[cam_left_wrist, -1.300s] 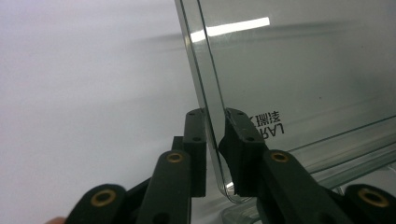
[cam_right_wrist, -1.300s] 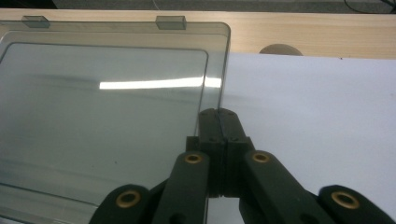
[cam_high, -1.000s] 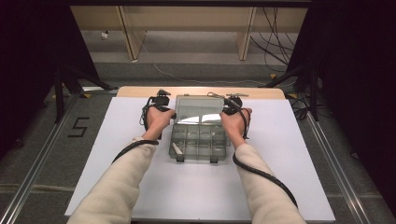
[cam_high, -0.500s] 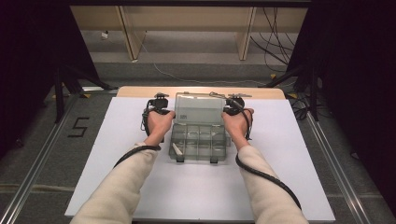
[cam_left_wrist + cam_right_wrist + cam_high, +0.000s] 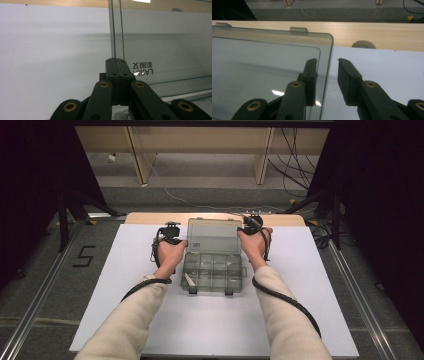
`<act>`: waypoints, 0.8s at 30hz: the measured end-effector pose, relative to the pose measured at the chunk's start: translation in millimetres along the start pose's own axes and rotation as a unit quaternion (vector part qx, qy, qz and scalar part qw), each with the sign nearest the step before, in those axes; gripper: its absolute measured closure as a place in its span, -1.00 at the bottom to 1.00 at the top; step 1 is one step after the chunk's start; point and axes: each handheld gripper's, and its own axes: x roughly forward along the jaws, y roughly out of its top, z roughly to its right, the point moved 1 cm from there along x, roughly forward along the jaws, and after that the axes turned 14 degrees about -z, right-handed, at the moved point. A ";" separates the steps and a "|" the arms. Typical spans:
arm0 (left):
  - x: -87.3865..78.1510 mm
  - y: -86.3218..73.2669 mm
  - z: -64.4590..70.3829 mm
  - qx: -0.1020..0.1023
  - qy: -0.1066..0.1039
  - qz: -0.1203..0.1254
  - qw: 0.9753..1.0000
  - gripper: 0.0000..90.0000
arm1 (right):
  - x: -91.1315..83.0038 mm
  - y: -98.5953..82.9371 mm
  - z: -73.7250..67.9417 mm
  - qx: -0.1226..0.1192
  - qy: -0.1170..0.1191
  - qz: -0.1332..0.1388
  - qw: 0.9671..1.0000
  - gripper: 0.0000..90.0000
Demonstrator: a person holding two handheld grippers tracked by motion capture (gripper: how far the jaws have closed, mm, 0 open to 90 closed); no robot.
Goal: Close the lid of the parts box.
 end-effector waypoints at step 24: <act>-2.1 -2.3 -2.1 0.012 -0.010 0.004 1.000 0.99 | 7.3 12.6 4.7 0.040 -0.001 -0.038 0.998 0.97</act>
